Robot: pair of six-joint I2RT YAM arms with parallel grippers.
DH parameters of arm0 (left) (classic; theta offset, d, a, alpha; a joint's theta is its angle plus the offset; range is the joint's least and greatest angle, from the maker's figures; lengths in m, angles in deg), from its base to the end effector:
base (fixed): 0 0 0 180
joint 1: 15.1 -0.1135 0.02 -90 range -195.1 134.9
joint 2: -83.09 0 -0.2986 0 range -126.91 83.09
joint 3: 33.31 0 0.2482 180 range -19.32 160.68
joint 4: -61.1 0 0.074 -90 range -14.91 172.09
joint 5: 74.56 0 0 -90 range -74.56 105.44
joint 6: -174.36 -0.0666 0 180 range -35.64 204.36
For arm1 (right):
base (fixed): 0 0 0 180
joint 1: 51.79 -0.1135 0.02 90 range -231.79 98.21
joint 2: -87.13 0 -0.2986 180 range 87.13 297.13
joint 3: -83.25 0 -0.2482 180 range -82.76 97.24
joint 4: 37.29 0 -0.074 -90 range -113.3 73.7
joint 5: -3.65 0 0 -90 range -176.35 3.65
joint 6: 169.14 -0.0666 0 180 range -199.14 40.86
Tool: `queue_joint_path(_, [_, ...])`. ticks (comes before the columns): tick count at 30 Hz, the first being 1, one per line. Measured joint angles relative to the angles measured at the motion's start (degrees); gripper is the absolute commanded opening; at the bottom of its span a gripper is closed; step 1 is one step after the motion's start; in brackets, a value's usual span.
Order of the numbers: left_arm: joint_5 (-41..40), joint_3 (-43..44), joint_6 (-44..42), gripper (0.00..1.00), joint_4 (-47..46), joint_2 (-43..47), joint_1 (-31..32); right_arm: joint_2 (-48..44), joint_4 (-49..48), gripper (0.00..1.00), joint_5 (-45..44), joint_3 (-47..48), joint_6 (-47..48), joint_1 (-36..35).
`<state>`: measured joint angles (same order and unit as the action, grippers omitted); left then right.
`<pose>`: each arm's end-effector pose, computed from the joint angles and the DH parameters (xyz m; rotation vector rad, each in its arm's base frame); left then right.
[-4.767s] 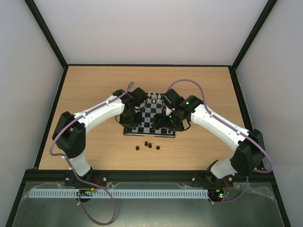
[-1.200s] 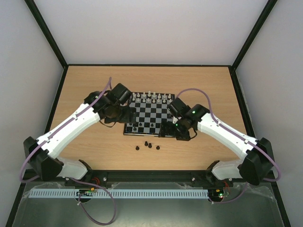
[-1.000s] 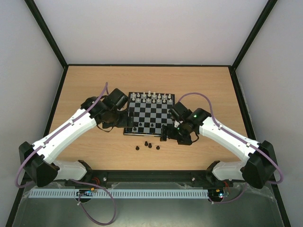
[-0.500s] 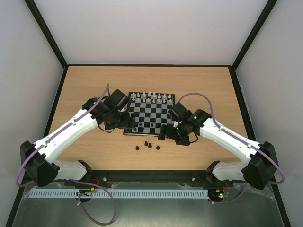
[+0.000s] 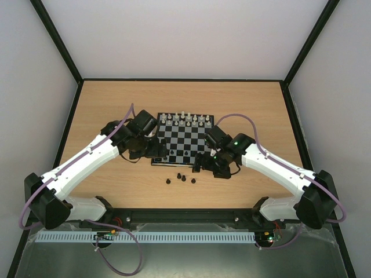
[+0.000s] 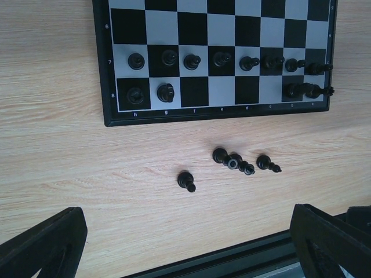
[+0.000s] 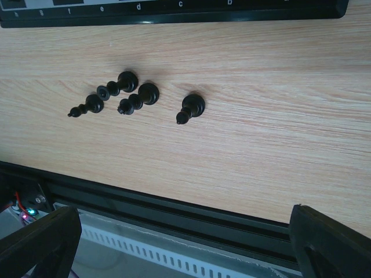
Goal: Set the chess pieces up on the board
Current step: Pick up the chess piece at the center of the board.
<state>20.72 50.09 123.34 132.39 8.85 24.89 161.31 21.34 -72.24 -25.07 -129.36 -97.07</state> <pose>0.1872 -0.1651 0.3163 0.0562 2.7739 -0.5364 0.1668 0.1915 0.2686 0.0324 2.8788 0.7877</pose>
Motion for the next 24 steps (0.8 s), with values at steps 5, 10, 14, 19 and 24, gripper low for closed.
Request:
queue_joint_path(5, [0.6,-0.1,-0.1,0.99,-0.9,0.0,-0.5,2.1,-0.2,0.99,-0.4,1.2,-0.2,-1.2])
queue_joint_path(10, [0.8,-0.9,-0.4,0.99,-1.4,1.1,-0.5,1.8,-3.0,0.99,-1.5,0.7,-2.3,-3.9])
queue_joint_path(14, [0.8,-1.8,-0.6,0.99,-1.2,1.6,-0.7,1.0,-5.5,0.98,-1.9,-1.8,-3.8,-5.0])
queue_joint_path(19, [0.9,-1.9,-0.6,0.99,-1.3,1.5,-0.8,1.5,-6.2,0.99,-2.4,-2.3,-3.9,-5.1])
queue_joint_path(24, [1.1,-1.9,-0.6,0.99,-1.3,1.1,-0.8,1.9,-6.4,0.98,-2.7,-2.3,-3.9,-5.1])
